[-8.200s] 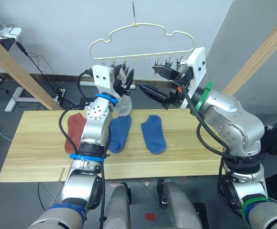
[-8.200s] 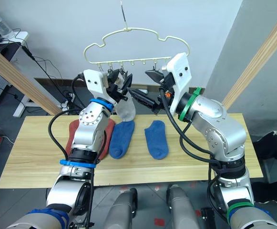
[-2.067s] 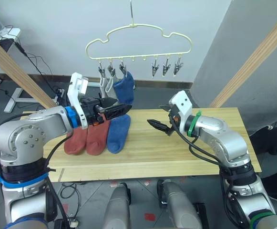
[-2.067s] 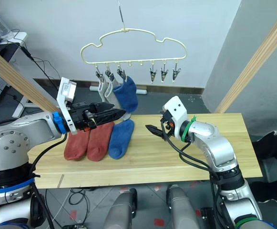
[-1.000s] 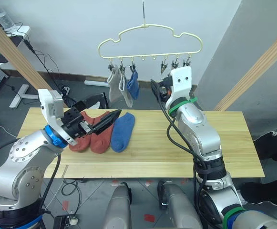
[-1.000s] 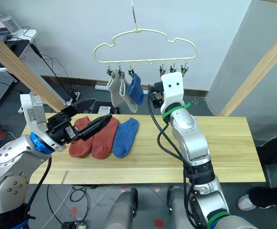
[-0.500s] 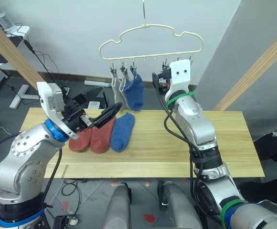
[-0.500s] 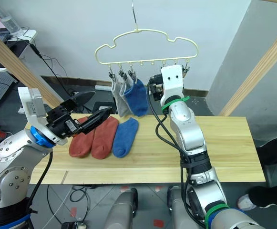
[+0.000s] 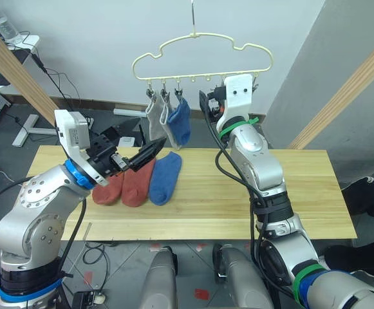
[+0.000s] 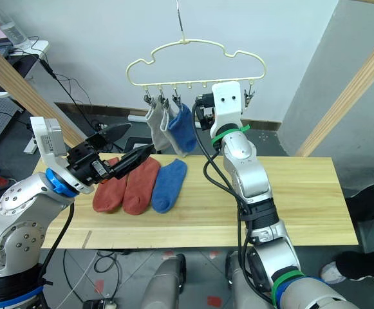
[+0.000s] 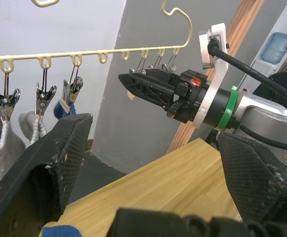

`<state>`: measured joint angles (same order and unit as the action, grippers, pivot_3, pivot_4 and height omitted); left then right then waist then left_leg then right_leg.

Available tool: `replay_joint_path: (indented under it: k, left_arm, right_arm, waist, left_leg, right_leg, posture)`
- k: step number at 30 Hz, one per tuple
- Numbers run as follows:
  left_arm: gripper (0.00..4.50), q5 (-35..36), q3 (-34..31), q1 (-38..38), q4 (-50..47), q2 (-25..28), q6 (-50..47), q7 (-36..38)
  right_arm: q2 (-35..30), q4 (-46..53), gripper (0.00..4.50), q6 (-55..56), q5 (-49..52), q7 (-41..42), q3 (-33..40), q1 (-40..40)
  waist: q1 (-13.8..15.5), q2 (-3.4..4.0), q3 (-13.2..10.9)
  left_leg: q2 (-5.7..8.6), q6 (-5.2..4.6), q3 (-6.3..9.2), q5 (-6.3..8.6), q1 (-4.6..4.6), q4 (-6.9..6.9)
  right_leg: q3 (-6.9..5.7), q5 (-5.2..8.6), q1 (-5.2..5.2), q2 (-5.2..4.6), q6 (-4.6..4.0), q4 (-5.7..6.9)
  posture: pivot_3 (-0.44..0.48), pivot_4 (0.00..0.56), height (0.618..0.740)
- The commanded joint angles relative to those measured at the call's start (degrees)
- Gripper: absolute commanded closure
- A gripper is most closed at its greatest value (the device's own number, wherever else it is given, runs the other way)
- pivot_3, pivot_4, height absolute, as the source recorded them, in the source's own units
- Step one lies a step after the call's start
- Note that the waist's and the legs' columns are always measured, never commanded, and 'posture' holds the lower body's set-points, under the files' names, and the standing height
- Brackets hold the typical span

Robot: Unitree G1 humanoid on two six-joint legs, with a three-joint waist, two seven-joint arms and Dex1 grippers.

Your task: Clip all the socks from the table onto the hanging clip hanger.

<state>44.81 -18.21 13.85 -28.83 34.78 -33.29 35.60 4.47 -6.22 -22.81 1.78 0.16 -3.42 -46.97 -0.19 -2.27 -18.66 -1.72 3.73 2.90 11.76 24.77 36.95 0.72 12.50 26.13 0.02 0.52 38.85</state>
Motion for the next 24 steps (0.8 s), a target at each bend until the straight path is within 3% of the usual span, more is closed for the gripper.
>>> replay_joint_path:
  k: [1, 20, 24]
  left_arm:
    - [0.0, -0.3, -0.2, 0.3, -1.1, 0.6, 1.4, 0.1]
    - [0.0, -0.4, 0.2, 0.2, -1.3, 0.0, 1.3, -0.5]
    - [0.0, -0.6, 0.5, 0.9, -0.8, 0.0, 1.2, -0.6]
  right_arm:
    - [0.8, 1.4, 0.88, 1.4, 1.3, 0.9, 0.5, -1.4]
    - [2.1, 0.3, 0.88, 1.2, 4.0, 0.1, 3.6, -2.9]
    - [2.2, 0.7, 1.4, 0.8, 4.2, -0.4, 3.5, -2.7]
  waist:
    - [0.0, 0.0, 0.0]
    - [0.0, 0.0, 0.0]
    - [0.0, 0.0, 0.0]
  left_leg:
    - [0.0, 0.0, 0.0, 0.0, 0.0, 0.0]
    - [-0.01, -0.01, 0.01, 0.0, 0.0, 0.0]
    - [-0.01, -0.01, 0.01, 0.0, 0.0, 0.0]
  right_leg:
    - [0.0, 0.0, 0.0, 0.0, 0.0, 0.0]
    - [-0.02, 0.0, 0.0, 0.0, -0.01, 0.01]
    - [-0.02, 0.0, 0.0, 0.0, -0.01, 0.01]
  posture:
    - [0.086, 0.261, 0.74]
    - [0.089, 0.266, 0.74]
    - [0.089, 0.266, 0.74]
